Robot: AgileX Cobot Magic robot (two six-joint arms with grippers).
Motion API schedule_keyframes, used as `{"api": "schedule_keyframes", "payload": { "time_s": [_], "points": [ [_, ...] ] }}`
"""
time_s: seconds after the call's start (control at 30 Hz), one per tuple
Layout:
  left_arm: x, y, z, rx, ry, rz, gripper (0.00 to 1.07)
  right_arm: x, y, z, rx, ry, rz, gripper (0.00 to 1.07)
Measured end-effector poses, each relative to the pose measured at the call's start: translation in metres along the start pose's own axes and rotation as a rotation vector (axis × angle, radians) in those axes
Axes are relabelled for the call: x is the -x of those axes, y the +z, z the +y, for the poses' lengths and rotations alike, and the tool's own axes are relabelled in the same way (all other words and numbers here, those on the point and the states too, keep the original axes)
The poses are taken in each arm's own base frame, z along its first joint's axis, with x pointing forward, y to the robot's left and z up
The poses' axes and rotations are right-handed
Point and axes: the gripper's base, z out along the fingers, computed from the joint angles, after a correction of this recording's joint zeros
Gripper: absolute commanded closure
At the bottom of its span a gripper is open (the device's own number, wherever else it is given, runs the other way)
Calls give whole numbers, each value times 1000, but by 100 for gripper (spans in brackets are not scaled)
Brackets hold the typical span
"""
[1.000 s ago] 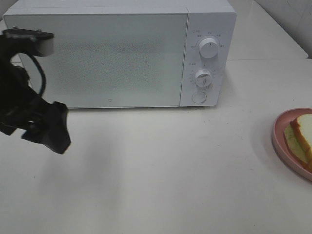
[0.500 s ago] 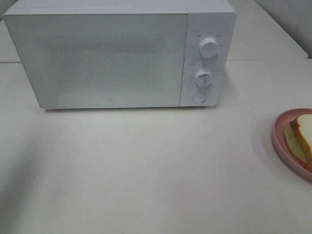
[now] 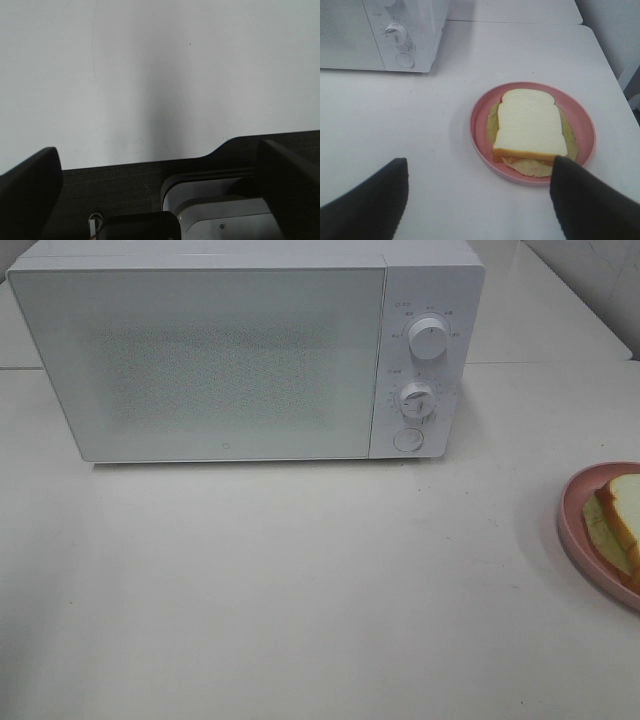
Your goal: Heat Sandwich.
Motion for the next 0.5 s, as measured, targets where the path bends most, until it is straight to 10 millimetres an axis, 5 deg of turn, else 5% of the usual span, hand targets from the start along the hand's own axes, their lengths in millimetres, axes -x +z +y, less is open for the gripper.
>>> {"api": "schedule_keyframes", "payload": {
  "time_s": [0.2, 0.5],
  "points": [
    [-49, -4, 1, -2, 23, -133, 7, 0, 0, 0, 0, 0, 0, 32],
    [-85, -22, -1, -8, 121, -466, 7, 0, 0, 0, 0, 0, 0, 32]
  ]
}}
